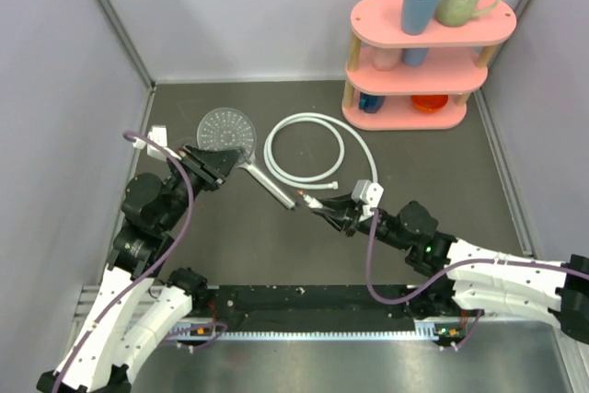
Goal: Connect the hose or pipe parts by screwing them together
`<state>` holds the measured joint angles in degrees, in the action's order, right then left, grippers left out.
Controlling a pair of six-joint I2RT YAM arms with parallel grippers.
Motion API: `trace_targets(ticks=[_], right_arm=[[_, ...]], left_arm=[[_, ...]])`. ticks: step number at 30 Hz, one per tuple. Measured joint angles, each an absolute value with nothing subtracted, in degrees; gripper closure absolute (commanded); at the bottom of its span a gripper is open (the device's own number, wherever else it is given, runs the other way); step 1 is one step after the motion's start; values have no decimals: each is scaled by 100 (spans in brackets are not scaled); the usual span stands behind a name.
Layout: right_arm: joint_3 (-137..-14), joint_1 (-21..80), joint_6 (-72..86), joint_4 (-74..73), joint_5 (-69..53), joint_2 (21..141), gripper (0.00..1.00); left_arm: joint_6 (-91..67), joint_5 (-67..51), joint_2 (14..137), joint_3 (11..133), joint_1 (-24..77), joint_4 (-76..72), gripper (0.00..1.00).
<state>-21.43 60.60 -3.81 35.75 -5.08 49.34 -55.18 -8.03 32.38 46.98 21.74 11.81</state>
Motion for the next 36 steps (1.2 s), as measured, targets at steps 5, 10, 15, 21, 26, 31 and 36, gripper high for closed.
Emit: trace_targets(ticks=[5,10,15,21,26,31,36], right_arm=[[-2143,6060,-375,3511,-506,4919,100],[-2143,6060,-340,3422,-502,4934,100],[-2143,6060,-318,3369,-491,4941,100],[-2143,6060,-235,3369,-486,5019,100],[-2143,6060,-191,3376,-482,5068,100],[-2152,6060,-189,3380,-456,5081,100],[-2259,6060,-174,3369,-462,5231,100]], left_arm=[[-5325,-552,3317,4753,2174,1201,100],[-5251,-523,3516,4801,2174,1173,100],[-5155,-357,3588,4801,2174,1170,100],[-5083,-202,3605,4836,2174,1155,100],[-5083,-207,3632,4862,2174,1087,100],[-5087,-209,3632,4862,2174,1015,100],[-5111,-226,3610,4700,2174,888,100]])
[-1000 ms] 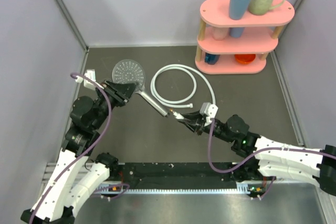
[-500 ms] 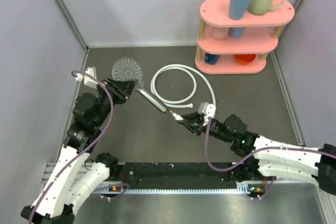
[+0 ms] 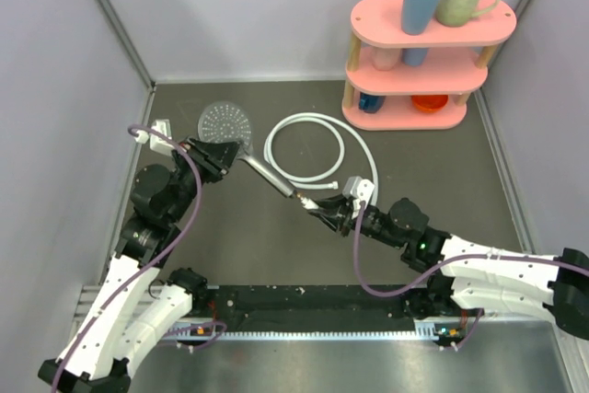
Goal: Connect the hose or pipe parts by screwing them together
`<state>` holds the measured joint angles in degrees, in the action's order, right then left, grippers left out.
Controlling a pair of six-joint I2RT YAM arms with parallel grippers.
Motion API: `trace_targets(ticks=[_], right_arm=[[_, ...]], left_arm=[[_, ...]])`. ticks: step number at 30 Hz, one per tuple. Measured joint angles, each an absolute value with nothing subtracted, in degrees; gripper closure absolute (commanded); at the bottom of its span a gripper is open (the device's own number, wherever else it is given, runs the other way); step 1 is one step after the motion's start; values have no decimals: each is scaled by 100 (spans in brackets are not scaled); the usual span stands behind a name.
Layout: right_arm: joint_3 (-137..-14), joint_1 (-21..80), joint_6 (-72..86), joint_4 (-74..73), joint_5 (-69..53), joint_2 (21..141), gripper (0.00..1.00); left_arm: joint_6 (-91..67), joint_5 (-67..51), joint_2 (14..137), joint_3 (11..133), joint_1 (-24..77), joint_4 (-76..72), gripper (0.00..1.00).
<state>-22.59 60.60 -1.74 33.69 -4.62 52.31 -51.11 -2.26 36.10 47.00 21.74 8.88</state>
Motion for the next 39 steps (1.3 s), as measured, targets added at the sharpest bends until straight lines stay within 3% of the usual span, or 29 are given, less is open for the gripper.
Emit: trace_targets(ticks=[25,39], right_arm=[[-2558,6062,-89,3767,-421,5935,100],[-2349,6064,-178,4762,-464,6283,100]], left_arm=[[-5103,-193,3470,4101,2117,659,100],[-4630,16,3273,4324,2143,1885,100]])
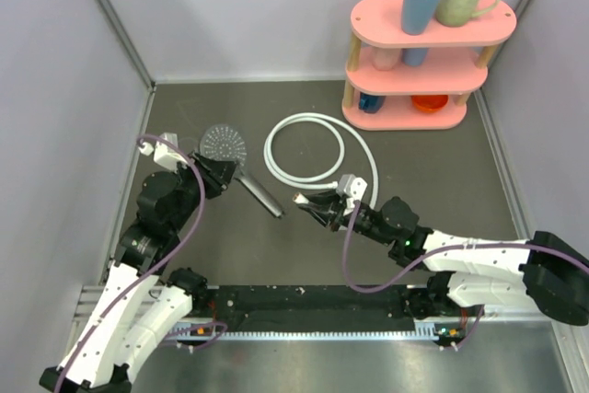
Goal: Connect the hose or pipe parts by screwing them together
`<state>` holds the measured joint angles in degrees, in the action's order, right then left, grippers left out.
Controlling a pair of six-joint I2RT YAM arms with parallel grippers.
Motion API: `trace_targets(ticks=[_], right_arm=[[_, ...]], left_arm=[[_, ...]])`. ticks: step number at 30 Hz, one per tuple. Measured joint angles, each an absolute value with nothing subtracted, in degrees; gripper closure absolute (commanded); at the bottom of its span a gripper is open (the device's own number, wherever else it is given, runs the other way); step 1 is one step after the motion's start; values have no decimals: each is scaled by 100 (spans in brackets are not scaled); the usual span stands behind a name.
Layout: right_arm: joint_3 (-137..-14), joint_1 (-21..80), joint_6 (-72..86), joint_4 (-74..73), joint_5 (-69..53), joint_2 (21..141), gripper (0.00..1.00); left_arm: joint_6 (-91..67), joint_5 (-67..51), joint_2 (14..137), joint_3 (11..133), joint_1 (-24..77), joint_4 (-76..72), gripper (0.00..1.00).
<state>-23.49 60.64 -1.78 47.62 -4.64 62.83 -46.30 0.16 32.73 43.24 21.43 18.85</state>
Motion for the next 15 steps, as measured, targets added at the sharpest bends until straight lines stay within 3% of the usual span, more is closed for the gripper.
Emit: trace_targets(ticks=[15], right_arm=[[-2126,6064,580,6176,-646,6639,100]], left_arm=[[-4187,628,3579,4512,2143,2519,100]])
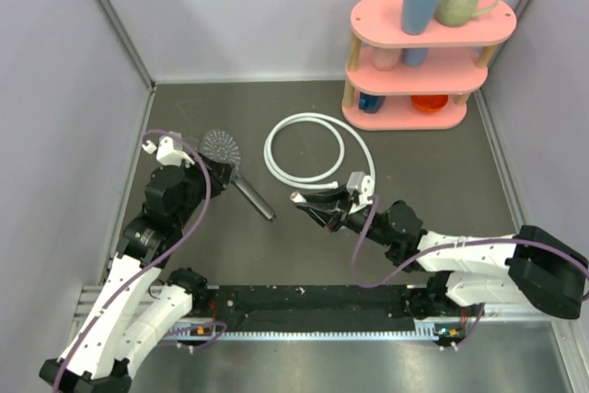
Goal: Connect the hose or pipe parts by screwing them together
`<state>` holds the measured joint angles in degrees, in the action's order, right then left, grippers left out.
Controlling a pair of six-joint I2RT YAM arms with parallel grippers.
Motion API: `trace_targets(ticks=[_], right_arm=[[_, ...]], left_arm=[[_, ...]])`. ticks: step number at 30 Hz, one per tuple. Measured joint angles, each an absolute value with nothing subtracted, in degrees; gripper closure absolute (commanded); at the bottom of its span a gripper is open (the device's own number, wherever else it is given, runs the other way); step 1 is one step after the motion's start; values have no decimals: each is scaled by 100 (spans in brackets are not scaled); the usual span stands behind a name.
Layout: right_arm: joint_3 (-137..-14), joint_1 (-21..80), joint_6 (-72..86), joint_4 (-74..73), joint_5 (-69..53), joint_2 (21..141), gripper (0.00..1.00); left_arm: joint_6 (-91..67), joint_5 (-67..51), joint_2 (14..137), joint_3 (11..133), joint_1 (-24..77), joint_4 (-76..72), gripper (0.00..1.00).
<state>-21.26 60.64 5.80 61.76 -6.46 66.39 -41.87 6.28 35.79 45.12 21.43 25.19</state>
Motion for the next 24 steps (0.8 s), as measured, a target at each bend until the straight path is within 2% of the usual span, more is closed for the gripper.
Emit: trace_targets(ticks=[11,24], right_arm=[[-1894,6064,1041,7157,-432,6823,100],[-1844,6064,915,6742,-421,6831,100]], left_arm=[[-4215,607,3577,4466,2143,2519,100],[-4333,1037,3109,4831,2108,2191,100]])
